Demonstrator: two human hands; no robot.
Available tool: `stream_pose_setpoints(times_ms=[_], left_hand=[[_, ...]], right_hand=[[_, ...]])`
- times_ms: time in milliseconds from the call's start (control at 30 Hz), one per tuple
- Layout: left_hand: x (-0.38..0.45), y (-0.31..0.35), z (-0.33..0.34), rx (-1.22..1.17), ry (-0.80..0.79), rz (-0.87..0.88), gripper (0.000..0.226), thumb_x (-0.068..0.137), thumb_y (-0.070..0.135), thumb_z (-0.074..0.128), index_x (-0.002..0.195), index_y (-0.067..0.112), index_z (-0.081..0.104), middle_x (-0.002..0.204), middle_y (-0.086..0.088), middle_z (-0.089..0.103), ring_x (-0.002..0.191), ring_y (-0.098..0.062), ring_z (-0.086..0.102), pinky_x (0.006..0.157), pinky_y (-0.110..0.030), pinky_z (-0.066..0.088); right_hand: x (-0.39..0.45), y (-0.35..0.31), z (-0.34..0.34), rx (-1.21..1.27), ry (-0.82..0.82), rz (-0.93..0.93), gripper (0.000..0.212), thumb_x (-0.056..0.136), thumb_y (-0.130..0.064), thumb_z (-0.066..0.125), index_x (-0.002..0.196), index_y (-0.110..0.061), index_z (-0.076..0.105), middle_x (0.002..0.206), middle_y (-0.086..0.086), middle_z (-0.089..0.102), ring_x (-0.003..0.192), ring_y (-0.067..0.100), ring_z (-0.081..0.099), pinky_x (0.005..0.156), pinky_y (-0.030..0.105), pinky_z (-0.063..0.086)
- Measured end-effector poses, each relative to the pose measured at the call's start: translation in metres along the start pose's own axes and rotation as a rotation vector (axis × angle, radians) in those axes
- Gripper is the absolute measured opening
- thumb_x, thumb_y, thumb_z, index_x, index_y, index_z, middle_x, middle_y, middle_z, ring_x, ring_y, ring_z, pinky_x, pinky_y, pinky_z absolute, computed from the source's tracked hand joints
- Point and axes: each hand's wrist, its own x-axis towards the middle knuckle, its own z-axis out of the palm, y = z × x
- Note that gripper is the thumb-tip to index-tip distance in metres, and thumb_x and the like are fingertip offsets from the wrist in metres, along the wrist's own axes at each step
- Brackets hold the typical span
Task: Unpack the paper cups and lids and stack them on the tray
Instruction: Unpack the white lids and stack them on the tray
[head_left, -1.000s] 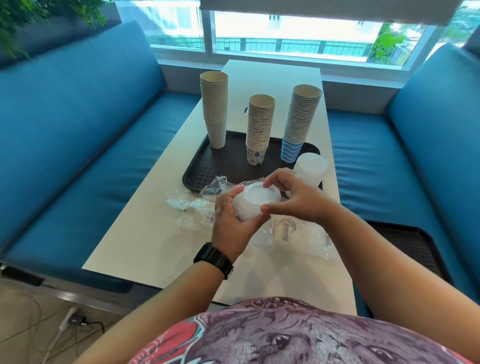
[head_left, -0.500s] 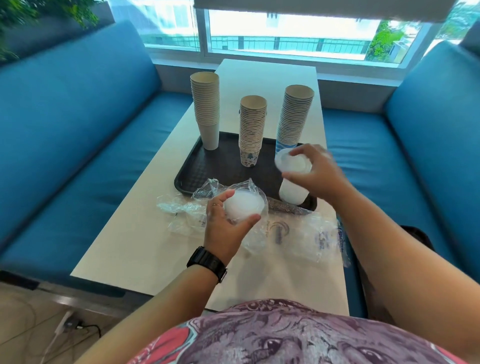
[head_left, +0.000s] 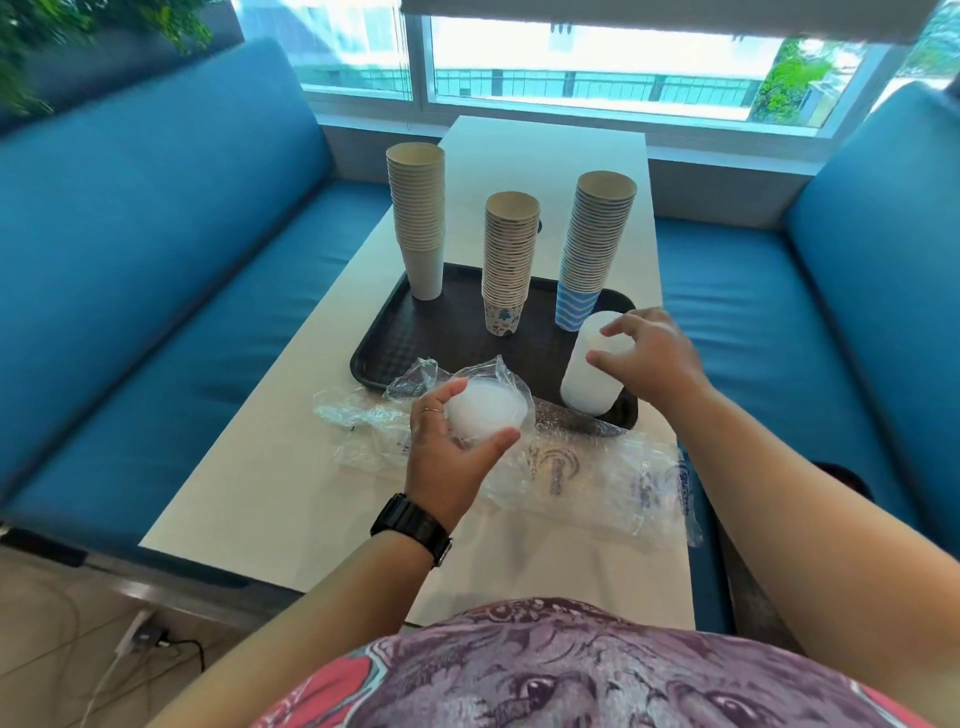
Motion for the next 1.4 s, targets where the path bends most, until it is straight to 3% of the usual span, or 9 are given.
stream_pose_setpoints(times_ms=[333,500,600,667,867,1000,1200,1300,1400], left_hand=[[0.002,0.0,0.003,-0.024,0.0,0.026,0.073,0.07,0.025,0.088,0.125,0.036,0.042,0.136,0.0,0.041,0.122,-0.019,0.05,0.088,-0.007,0.047],[0.001,-0.002,0.001,-0.07,-0.025,0.049,0.085,0.063,0.038,0.09,0.123,0.057,0.033,0.143,0.004,0.041,0.128,-0.02,0.05,0.098,-0.035,0.053],[-0.001,-0.002,0.0,-0.118,-0.047,0.047,0.093,0.065,0.026,0.091,0.129,0.054,0.03,0.144,0.002,0.041,0.132,-0.019,0.048,0.102,-0.04,0.051],[-0.001,-0.001,-0.002,-0.132,-0.073,0.058,0.094,0.067,0.021,0.089,0.132,0.05,0.028,0.145,-0.002,0.041,0.133,-0.017,0.046,0.105,-0.038,0.048],[-0.002,-0.005,-0.005,-0.133,-0.08,0.083,0.104,0.063,0.017,0.092,0.141,0.034,0.026,0.141,-0.009,0.042,0.135,-0.015,0.045,0.11,-0.046,0.043],[-0.005,-0.006,-0.01,-0.122,-0.093,0.099,0.105,0.063,0.01,0.091,0.146,0.019,0.027,0.137,-0.005,0.045,0.124,0.008,0.047,0.105,-0.026,0.045],[-0.011,-0.005,-0.017,-0.119,-0.094,0.1,0.094,0.068,0.008,0.088,0.138,0.031,0.03,0.135,0.023,0.037,0.119,0.018,0.045,0.095,-0.009,0.042],[-0.015,-0.003,-0.022,-0.128,-0.109,0.07,0.094,0.067,0.029,0.089,0.132,0.058,0.027,0.137,0.014,0.042,0.119,0.004,0.05,0.099,-0.028,0.048],[-0.018,0.0,-0.023,-0.086,-0.15,0.037,0.095,0.068,0.032,0.088,0.131,0.064,0.024,0.141,0.008,0.039,0.122,-0.007,0.05,0.103,-0.043,0.049]], right_hand=[[-0.003,-0.007,-0.004,-0.169,0.046,-0.07,0.048,0.084,-0.052,0.065,0.126,-0.028,0.061,0.157,0.002,0.029,0.146,0.027,0.016,0.116,0.047,0.013],[-0.027,-0.042,-0.014,0.115,0.147,-0.231,0.038,0.086,-0.037,0.068,0.121,-0.025,0.064,0.13,-0.005,0.058,0.125,0.019,0.043,0.105,0.037,0.031],[-0.047,-0.071,-0.022,0.266,-0.044,-0.302,0.032,0.085,-0.033,0.071,0.116,-0.027,0.066,0.105,-0.015,0.063,0.098,0.001,0.058,0.086,0.018,0.044],[-0.057,-0.087,-0.023,0.263,-0.212,-0.362,0.032,0.084,-0.034,0.073,0.115,-0.026,0.066,0.104,-0.013,0.065,0.093,0.0,0.061,0.081,0.014,0.047],[-0.067,-0.111,-0.006,-0.005,-0.456,-0.434,0.059,0.074,-0.054,0.075,0.127,-0.035,0.056,0.123,-0.008,0.053,0.12,0.015,0.043,0.101,0.038,0.04],[-0.069,-0.118,-0.004,-0.021,-0.537,-0.36,0.076,0.07,-0.055,0.078,0.136,-0.038,0.045,0.137,-0.005,0.043,0.125,0.018,0.042,0.105,0.04,0.04],[-0.071,-0.121,0.002,0.115,-0.608,-0.275,0.064,0.073,-0.044,0.08,0.129,-0.043,0.049,0.132,-0.004,0.043,0.115,0.017,0.05,0.091,0.027,0.041],[-0.071,-0.119,-0.001,0.251,-0.66,-0.202,0.06,0.075,-0.033,0.081,0.127,-0.041,0.052,0.132,-0.005,0.049,0.116,0.018,0.053,0.097,0.033,0.047],[-0.073,-0.117,-0.003,0.322,-0.695,-0.154,0.06,0.076,-0.027,0.082,0.127,-0.036,0.053,0.13,-0.003,0.052,0.113,0.018,0.055,0.095,0.033,0.05]])
